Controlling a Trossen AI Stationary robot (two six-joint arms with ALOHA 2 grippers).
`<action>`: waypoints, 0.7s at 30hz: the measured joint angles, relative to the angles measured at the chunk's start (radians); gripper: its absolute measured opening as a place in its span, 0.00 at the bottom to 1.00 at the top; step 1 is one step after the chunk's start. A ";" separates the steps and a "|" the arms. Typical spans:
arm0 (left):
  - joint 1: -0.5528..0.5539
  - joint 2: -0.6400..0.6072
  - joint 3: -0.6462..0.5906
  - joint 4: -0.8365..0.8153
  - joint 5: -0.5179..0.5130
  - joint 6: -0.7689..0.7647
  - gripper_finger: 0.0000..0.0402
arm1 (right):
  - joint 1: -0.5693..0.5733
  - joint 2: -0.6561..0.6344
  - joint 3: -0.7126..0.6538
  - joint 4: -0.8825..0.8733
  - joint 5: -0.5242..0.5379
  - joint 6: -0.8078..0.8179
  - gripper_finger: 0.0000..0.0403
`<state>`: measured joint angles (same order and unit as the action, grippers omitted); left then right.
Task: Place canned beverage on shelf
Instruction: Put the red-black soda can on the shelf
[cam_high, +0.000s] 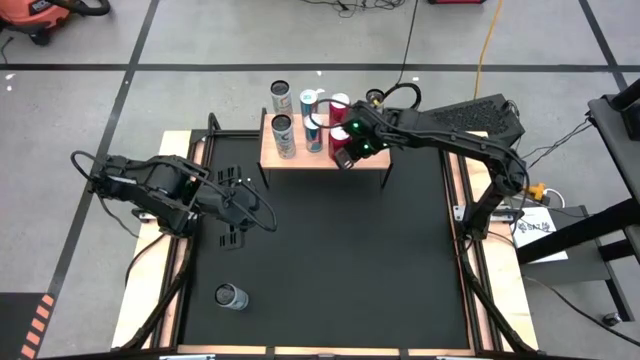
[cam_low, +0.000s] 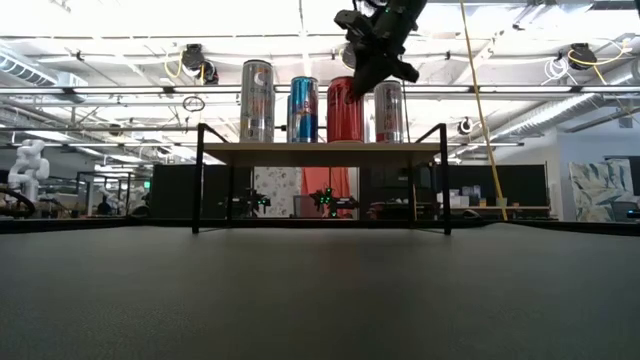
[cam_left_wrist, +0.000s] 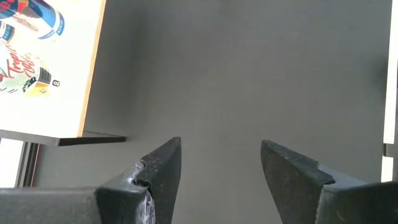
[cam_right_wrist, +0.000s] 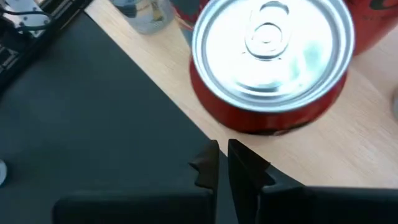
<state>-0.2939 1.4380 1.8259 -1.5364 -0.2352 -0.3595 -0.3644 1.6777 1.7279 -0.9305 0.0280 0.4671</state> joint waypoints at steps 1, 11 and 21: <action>0.000 0.000 0.000 0.000 0.000 0.000 0.54 | 0.000 0.006 0.000 0.001 0.000 0.000 0.04; 0.000 0.000 0.000 0.000 0.000 0.000 0.54 | -0.007 0.008 0.000 0.051 0.003 -0.011 0.04; 0.000 0.000 0.000 0.000 0.000 0.000 0.54 | -0.022 0.008 0.000 0.030 0.049 -0.011 0.04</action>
<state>-0.2939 1.4376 1.8259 -1.5364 -0.2352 -0.3592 -0.3859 1.6859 1.7279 -0.9004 0.0769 0.4557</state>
